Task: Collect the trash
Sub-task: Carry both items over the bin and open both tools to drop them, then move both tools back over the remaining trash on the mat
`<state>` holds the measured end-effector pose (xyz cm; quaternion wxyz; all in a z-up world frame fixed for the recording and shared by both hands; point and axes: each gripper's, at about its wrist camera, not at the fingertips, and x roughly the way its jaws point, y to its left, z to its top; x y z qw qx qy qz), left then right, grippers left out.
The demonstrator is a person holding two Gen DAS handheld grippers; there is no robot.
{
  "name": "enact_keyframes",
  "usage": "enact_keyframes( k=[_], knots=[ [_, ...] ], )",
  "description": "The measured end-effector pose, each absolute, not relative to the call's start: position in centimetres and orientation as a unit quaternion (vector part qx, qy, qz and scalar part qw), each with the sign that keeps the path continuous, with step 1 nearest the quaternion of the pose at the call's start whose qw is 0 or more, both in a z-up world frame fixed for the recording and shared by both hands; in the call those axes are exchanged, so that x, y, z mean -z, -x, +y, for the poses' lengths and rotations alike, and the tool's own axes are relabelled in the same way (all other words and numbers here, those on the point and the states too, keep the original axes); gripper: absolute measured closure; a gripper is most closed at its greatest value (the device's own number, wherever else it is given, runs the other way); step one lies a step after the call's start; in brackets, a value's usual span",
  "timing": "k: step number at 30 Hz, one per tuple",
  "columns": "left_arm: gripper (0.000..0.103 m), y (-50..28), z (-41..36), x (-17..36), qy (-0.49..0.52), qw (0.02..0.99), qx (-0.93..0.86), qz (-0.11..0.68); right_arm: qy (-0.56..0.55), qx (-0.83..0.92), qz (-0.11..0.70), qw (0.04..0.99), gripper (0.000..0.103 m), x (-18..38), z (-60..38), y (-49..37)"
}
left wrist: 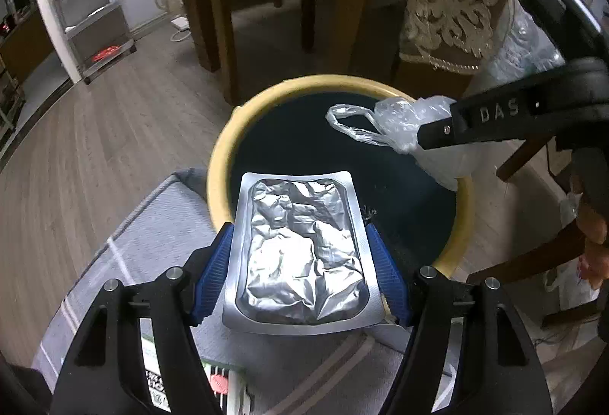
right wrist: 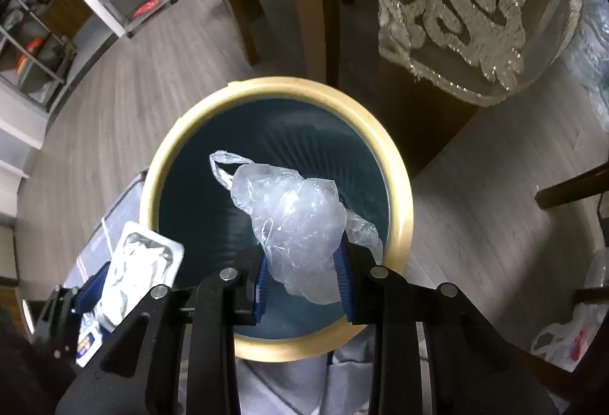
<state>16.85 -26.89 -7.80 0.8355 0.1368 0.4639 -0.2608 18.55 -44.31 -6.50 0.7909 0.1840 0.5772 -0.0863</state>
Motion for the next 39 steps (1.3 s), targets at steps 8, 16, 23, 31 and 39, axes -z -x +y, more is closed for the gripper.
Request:
enact_keyframes(
  k=[8,16,23,31,39],
  knots=[
    [0.034,-17.5,-26.8,8.3,-0.132,0.84,0.254,0.46,-0.184,0.086,0.569,0.797,0.068,6.4,-44.3,-18.6],
    [0.028,-17.3,-26.0,7.3,-0.124,0.852,0.245,0.446,-0.182,0.084,0.553,0.809,0.061,5.5,-44.2,-18.7],
    [0.025,-17.0,-25.0,6.0,-0.126,0.858,0.238,0.437,-0.185,0.088,0.534,0.82,0.045,4.1,-43.9,-18.4],
    [0.022,-16.2,-22.7,3.9,-0.129,0.87,0.216,0.423,-0.189,0.064,0.518,0.832,0.023,1.9,-42.4,-17.7],
    [0.013,-14.1,-20.0,0.4,-0.125,0.889,0.198,0.394,-0.221,0.073,0.478,0.847,0.01,-1.2,-42.0,-15.2]
  ],
)
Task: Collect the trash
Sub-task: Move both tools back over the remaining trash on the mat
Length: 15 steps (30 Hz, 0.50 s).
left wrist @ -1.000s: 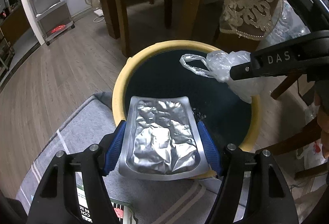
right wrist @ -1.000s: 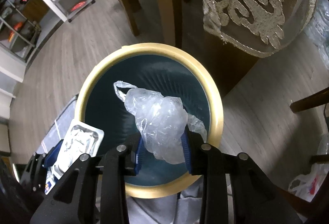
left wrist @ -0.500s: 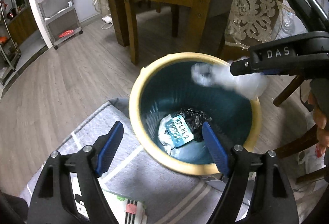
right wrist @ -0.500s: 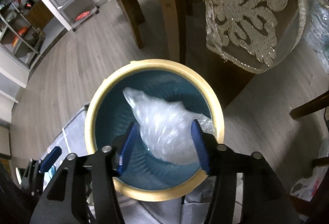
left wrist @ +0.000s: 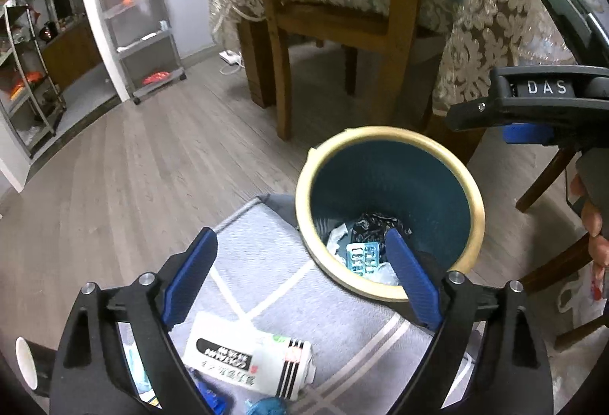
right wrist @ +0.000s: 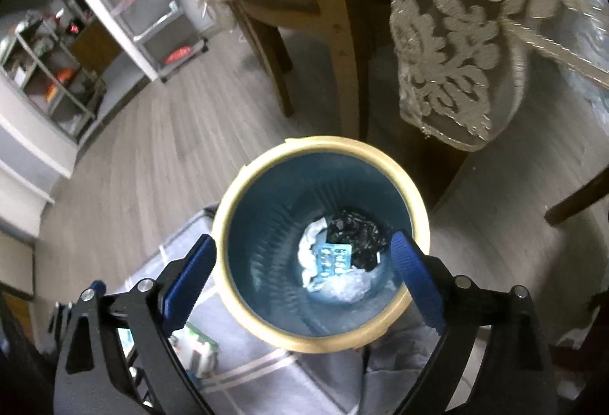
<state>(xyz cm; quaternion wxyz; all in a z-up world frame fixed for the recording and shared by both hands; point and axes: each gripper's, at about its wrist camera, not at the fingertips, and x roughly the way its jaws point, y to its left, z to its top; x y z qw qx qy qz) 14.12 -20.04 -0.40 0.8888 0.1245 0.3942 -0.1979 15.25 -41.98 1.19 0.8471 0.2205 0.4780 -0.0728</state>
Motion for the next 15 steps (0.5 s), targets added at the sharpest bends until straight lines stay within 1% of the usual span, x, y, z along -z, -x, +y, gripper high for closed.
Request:
enact_keyframes(
  k=[4,15],
  knots=[
    [0.013,-12.8,-18.4,-1.0,-0.132,0.894,0.186,0.385,-0.247,0.068,0.469,0.845,0.01,-2.0,-40.4,-14.0],
    [0.013,-10.1,-11.2,-2.2,-0.127,0.901,0.139,0.39,-0.193,0.023,0.472,0.86,0.008,-3.0,-32.8,-12.7]
  ],
)
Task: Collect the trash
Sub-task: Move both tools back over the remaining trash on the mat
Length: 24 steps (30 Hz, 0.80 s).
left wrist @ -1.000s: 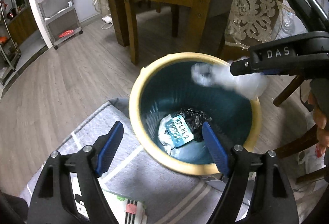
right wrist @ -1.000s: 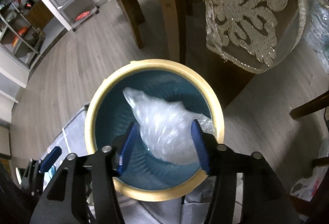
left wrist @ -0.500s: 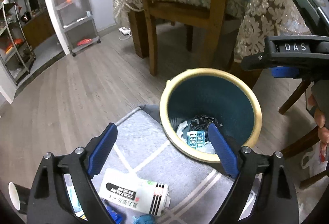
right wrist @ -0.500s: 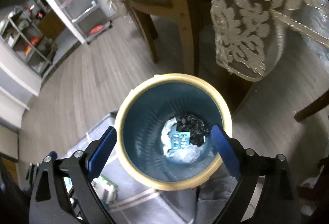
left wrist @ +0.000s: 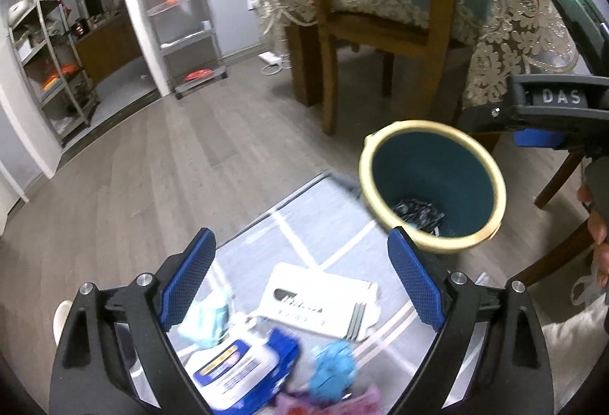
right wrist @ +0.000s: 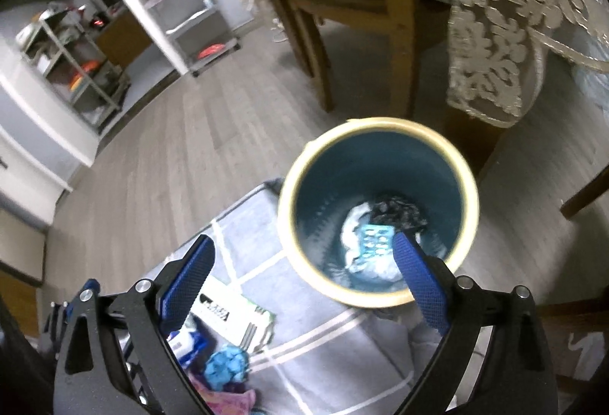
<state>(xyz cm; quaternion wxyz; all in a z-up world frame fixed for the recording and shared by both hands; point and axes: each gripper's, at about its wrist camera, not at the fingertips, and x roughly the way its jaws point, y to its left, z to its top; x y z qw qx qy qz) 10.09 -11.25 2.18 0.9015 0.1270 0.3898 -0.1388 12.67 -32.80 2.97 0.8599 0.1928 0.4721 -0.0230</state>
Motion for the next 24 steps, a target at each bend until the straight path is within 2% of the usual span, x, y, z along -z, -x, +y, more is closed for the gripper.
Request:
enact_keyframes(
  k=[11,24],
  knots=[
    [0.013,-8.8,-0.3,-0.1,-0.086,0.897,0.055,0.429,-0.136,-0.035,0.495,0.858,0.008,-1.7,-25.0,-12.6],
    [0.013,-9.1,5.3,4.3,-0.063,0.878,0.02,0.475,-0.083,-0.071,0.535,0.838,0.008,1.4,-18.9,-13.7]
  ],
)
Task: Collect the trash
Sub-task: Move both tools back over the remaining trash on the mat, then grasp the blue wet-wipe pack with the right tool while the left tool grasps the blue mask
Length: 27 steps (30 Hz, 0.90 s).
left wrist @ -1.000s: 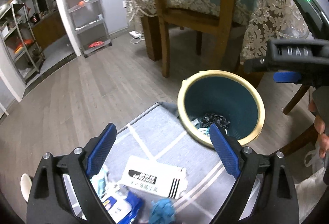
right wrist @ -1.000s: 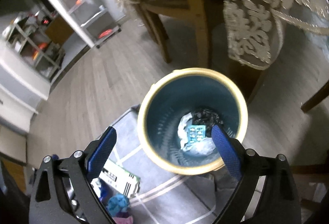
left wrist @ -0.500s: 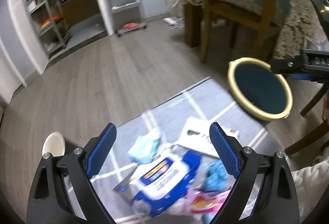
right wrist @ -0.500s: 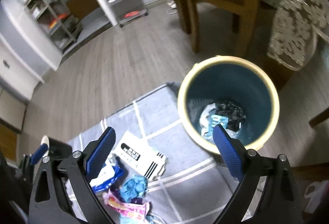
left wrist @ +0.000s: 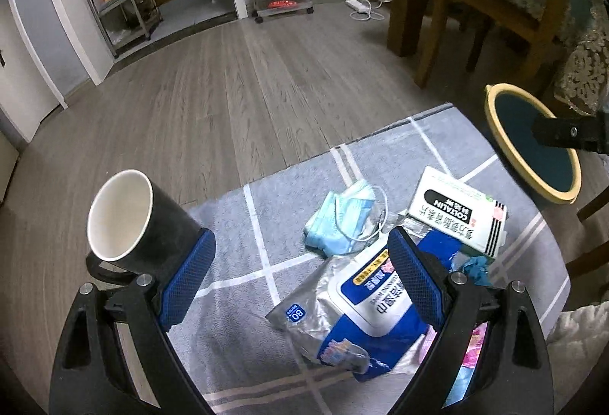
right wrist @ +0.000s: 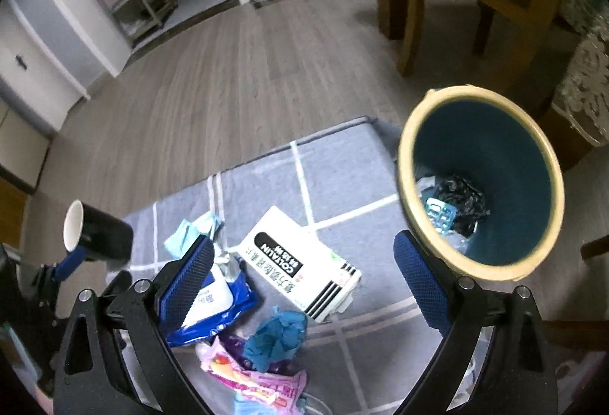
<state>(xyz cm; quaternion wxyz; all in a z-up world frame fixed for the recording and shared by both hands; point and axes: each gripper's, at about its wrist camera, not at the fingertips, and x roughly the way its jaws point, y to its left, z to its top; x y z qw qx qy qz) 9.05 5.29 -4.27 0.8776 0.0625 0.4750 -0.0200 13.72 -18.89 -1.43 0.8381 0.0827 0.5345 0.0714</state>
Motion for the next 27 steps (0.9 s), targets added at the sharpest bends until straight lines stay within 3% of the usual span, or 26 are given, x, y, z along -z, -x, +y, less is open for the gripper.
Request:
enact_keyframes(
  k=[8,10,12,18,27],
  knots=[
    [0.013,-9.7,8.0,5.1,-0.031,0.875,-0.014,0.483,-0.039,-0.109,0.567,0.815,0.01,4.9,-15.7,-14.1],
    [0.013,-9.7,8.5,5.1,-0.026,0.875,-0.022,0.483,-0.033,-0.117,0.58,0.805,0.015,6.2,-15.0,-14.2],
    [0.013,-9.8,8.6,5.0,-0.027,0.877,-0.022,0.479,-0.035,-0.126,0.594,0.794,0.03,7.2,-14.5,-14.3],
    [0.013,-10.0,8.2,5.0,-0.043,0.877,-0.018,0.479,-0.025,-0.151,0.622,0.768,0.054,9.5,-12.6,-14.1],
    [0.013,-10.1,7.9,4.7,-0.049,0.88,-0.012,0.472,-0.04,-0.165,0.65,0.741,0.059,11.6,-11.4,-14.4]
  ],
)
